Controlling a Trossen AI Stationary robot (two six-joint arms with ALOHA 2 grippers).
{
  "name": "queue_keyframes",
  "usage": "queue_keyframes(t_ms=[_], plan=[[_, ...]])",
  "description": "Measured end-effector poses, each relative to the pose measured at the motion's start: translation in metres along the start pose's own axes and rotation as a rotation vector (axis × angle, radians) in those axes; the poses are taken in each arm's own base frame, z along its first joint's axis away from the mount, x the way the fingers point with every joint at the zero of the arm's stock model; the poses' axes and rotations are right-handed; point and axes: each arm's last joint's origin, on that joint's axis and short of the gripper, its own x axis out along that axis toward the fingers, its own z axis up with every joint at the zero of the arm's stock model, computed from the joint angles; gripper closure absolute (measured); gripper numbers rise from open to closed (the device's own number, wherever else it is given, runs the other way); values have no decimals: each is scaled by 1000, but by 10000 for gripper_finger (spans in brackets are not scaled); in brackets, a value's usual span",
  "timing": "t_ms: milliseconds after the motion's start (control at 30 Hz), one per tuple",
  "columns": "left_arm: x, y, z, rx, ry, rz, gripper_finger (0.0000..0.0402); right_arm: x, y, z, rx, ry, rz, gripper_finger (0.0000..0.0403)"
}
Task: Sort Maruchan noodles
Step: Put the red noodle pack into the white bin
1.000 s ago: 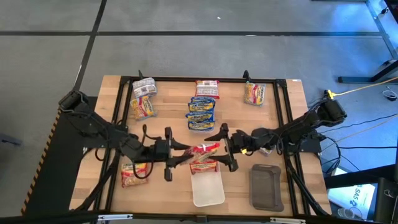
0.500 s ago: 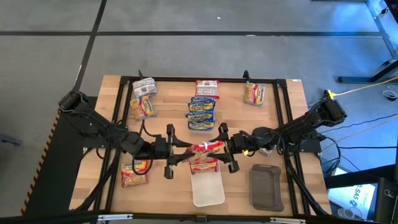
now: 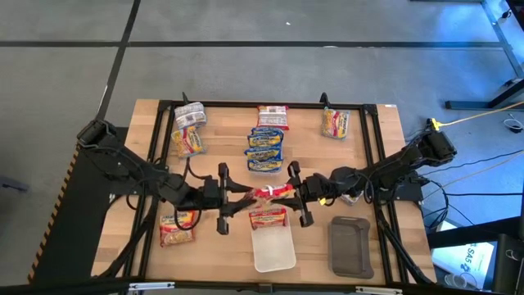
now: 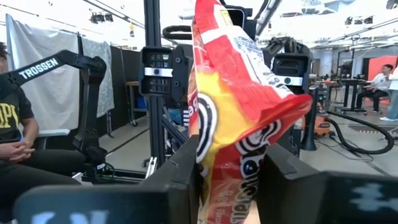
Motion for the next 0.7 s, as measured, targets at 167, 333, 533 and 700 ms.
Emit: queue_keyframes(t_ms=[167,333,533,700], plan=[[0,0,0,6,4,4,268,0,0,0,-7,4,0,319],[-1,-2,-2,0,17,-67,258,0,0,-1,-15,14,-2,319],[-13,-3,13,32,62,24,228,0,0,-4,-19,36,-16,318],[-42,1,29,38,140,50,224,0,0,-9,-24,89,-10,321]])
